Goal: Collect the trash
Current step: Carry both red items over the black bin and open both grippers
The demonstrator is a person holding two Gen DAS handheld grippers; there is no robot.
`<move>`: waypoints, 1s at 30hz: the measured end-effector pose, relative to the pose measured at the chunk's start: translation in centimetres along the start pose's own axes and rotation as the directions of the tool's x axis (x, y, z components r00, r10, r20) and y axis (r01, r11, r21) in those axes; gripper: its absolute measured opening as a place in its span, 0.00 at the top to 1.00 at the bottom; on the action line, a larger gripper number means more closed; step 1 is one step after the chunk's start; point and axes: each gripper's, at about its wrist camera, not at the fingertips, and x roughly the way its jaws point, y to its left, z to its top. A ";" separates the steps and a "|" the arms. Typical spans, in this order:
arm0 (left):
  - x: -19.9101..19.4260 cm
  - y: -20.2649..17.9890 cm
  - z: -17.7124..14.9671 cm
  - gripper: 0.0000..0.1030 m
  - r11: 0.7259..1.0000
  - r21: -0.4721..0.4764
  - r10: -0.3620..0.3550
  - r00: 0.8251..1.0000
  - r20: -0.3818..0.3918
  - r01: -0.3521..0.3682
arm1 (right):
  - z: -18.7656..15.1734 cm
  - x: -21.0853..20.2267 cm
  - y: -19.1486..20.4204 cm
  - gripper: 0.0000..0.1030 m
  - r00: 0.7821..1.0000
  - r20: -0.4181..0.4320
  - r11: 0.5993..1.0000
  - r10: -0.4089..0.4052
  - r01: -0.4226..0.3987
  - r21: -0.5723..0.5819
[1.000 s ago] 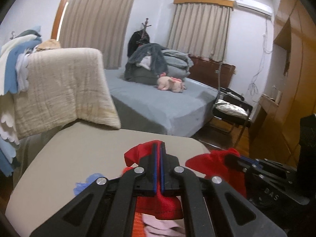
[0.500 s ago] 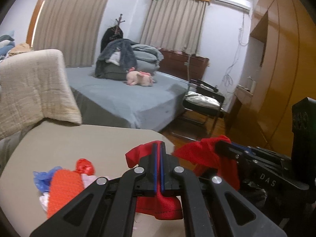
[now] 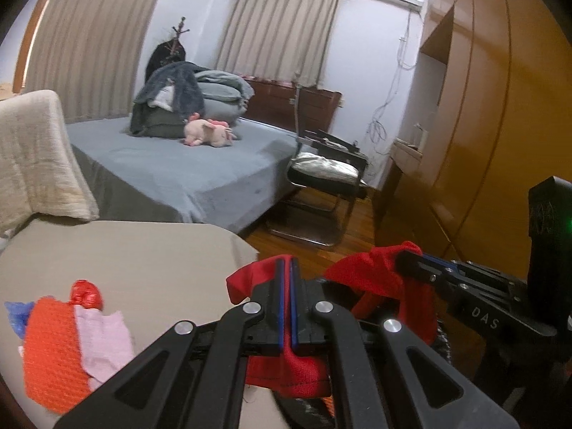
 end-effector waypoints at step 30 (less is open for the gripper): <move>7.4 -8.4 -3.4 0.98 0.983 0.073 -0.158 0.977 -0.145 0.169 | -5.2 -0.6 -9.0 0.91 0.976 -0.124 0.979 -0.177 0.188 0.076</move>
